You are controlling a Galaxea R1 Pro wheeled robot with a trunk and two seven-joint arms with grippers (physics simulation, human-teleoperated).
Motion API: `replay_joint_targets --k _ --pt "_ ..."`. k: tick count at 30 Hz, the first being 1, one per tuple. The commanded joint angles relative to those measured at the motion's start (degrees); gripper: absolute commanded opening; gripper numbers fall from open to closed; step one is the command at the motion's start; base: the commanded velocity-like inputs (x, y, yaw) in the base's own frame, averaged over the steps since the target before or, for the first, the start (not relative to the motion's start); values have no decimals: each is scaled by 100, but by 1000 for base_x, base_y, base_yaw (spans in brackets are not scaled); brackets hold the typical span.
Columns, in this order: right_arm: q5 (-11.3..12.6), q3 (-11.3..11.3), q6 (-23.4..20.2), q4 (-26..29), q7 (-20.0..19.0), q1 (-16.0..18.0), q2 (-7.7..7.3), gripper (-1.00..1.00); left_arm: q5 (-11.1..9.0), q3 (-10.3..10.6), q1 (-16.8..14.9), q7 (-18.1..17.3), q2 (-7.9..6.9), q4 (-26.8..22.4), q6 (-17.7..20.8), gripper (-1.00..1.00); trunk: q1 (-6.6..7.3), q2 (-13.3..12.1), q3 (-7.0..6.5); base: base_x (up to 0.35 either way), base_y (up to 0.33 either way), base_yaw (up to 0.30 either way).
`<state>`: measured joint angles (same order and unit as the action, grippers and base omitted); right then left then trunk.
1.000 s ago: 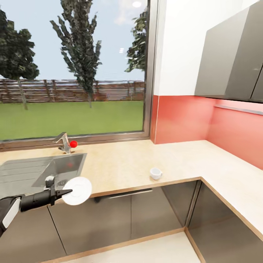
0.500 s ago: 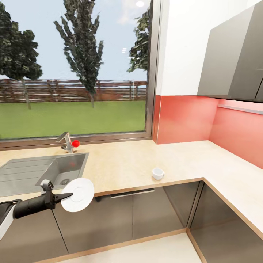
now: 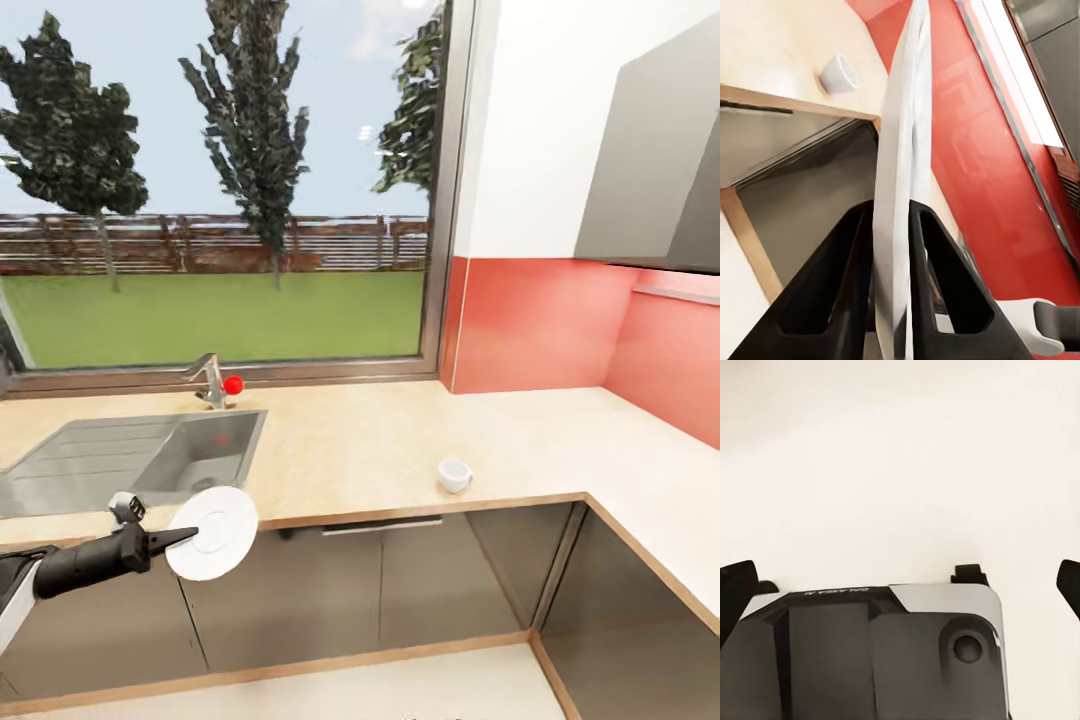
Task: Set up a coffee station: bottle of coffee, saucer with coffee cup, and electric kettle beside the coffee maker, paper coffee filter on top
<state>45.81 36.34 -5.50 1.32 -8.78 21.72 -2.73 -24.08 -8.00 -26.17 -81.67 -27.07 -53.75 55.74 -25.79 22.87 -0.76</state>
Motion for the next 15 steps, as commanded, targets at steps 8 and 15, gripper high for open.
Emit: replay_joint_targets --k 8,15 --pt "60 49 -22 8 -10 -17 -8 100 -9 0 -2 -4 -6 3 34 -100 0 5 9 -296 0 268" --pt "60 49 -22 8 -10 -18 -8 100 -3 0 -2 -1 -15 5 35 -100 0 5 9 -269 0 277"
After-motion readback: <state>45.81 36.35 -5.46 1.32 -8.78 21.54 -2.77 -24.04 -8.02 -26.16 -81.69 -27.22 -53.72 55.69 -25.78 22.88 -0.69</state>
